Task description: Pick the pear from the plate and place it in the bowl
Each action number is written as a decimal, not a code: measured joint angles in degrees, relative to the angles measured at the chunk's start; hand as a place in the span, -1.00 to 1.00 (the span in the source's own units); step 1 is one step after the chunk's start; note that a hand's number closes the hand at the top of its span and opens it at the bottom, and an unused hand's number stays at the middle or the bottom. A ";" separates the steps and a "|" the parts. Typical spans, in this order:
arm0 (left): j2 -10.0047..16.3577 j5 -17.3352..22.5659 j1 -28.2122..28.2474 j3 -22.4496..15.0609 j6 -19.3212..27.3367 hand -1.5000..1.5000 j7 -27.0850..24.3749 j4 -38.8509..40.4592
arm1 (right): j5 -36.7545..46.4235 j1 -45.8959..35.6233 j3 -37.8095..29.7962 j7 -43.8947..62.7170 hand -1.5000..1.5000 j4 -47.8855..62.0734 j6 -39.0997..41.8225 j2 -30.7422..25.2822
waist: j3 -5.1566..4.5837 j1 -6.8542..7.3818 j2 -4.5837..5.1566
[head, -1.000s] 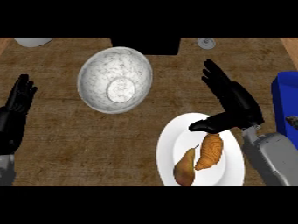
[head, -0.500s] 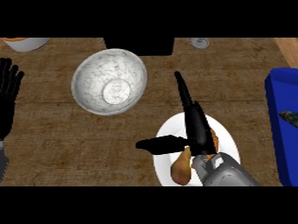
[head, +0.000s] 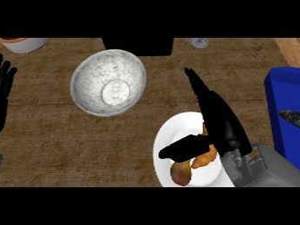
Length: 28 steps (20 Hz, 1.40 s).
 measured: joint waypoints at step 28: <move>-2.25 -1.99 -2.27 0.45 -1.84 0.00 0.15 1.52 | -29.59 -0.64 3.99 6.15 -1.00 -2.38 19.55 -13.44 | 0.21 1.48 0.79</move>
